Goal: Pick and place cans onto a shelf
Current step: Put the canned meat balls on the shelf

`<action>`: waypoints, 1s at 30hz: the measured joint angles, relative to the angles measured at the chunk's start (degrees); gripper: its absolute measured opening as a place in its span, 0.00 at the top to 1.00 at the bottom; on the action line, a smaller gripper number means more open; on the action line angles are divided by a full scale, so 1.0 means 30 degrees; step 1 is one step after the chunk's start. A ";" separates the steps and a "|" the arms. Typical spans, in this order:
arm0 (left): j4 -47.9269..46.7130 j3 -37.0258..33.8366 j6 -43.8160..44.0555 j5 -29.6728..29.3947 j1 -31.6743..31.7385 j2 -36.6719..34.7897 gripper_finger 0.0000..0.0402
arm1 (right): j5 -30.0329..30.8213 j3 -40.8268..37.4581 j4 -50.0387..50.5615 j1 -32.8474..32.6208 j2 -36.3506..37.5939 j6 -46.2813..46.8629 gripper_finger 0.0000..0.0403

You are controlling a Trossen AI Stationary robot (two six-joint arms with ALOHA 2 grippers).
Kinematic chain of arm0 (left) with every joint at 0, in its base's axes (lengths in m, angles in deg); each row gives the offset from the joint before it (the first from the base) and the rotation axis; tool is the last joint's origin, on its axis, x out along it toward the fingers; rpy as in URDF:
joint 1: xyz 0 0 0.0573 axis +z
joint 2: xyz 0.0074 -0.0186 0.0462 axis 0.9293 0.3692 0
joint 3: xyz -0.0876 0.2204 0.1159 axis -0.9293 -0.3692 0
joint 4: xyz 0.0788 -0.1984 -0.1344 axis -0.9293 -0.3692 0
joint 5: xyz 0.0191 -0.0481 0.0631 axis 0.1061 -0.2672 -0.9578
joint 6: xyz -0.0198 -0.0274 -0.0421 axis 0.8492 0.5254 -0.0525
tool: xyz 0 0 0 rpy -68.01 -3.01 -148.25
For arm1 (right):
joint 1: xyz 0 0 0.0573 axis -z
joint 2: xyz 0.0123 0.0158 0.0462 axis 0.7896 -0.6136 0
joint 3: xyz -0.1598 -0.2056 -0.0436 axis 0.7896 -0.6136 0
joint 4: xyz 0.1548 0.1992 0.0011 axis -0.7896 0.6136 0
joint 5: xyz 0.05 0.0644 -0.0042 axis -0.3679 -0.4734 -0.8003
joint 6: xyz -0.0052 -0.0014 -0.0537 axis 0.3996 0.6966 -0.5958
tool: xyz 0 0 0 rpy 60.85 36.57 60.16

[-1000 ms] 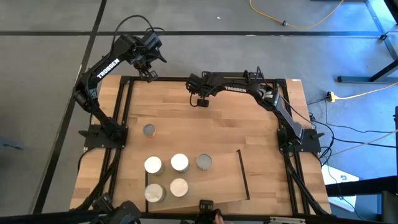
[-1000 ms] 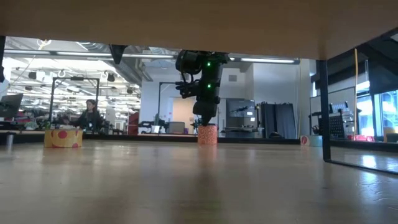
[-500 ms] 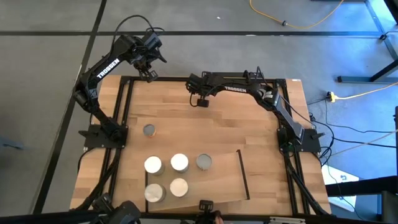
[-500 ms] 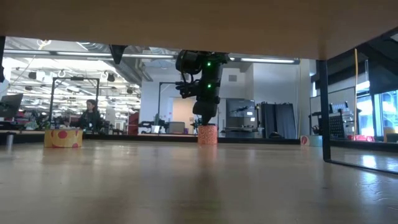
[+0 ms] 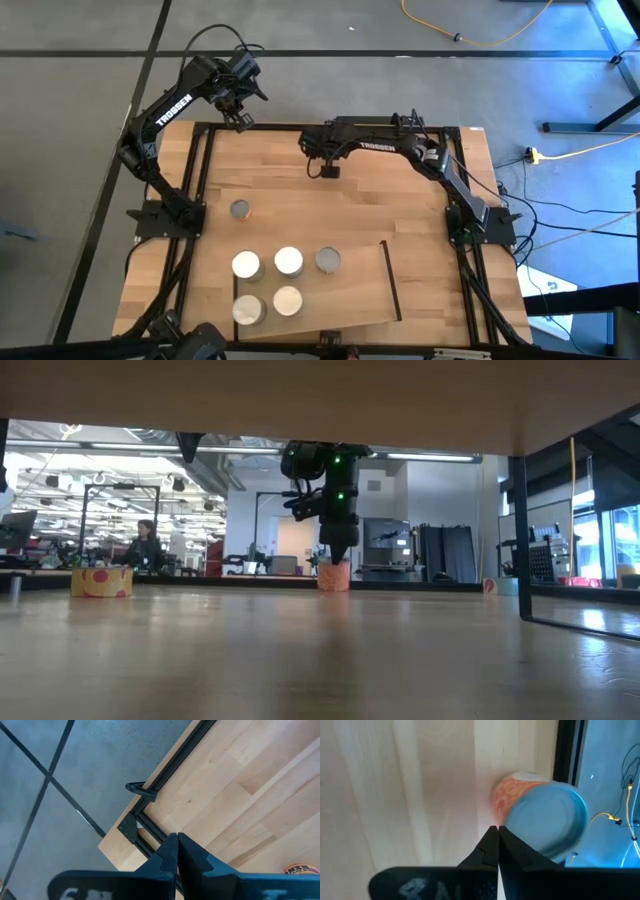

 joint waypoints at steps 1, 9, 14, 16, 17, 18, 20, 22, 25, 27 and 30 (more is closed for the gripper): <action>0.0000 -0.0003 0.0001 -0.0002 0.0000 0.0000 1.00 | 0.0026 0.0000 0.0025 -0.0044 0.0000 -0.0162 1.00; 0.0000 0.0002 0.0002 -0.0007 0.0000 0.0000 1.00 | 0.0101 0.0000 0.0729 -0.0283 0.0000 -0.0434 1.00; 0.0007 -0.0004 0.0002 -0.0007 0.0001 0.0000 1.00 | 0.0652 0.0170 0.1282 -0.0386 -0.0007 -0.0345 0.99; 0.0007 0.0000 0.0002 -0.0007 0.0003 0.0000 1.00 | 0.0677 0.0232 0.1231 -0.0401 -0.0007 -0.0070 0.97; 0.0007 0.0000 0.0002 -0.0007 0.0000 0.0000 1.00 | 0.0664 0.0233 0.1212 -0.0393 -0.0007 -0.0072 0.95; 0.0007 -0.0001 0.0002 -0.0007 0.0007 0.0000 1.00 | 0.0662 0.0233 0.1258 -0.0386 -0.0007 -0.0087 0.94; 0.0009 0.0000 0.0002 -0.0007 0.0002 0.0000 1.00 | 0.0648 0.0233 0.1224 -0.0393 -0.0007 -0.0347 0.90; 0.0011 -0.0001 0.0002 -0.0007 0.0000 0.0000 1.00 | 0.0499 0.0233 0.1220 -0.0401 -0.0007 -0.0514 0.86; 0.0009 -0.0003 0.0002 -0.0009 0.0004 0.0000 1.00 | 0.0268 0.0233 0.1140 -0.0401 -0.0007 -0.1035 0.80; 0.0007 -0.0005 0.0002 -0.0007 0.0004 0.0000 1.00 | 0.0219 0.0233 0.1115 -0.0429 -0.0007 -0.1781 0.76; 0.0007 0.0002 0.0002 -0.0007 0.0007 0.0000 1.00 | 0.0129 0.0233 0.0775 -0.0433 -0.0007 -0.2533 0.72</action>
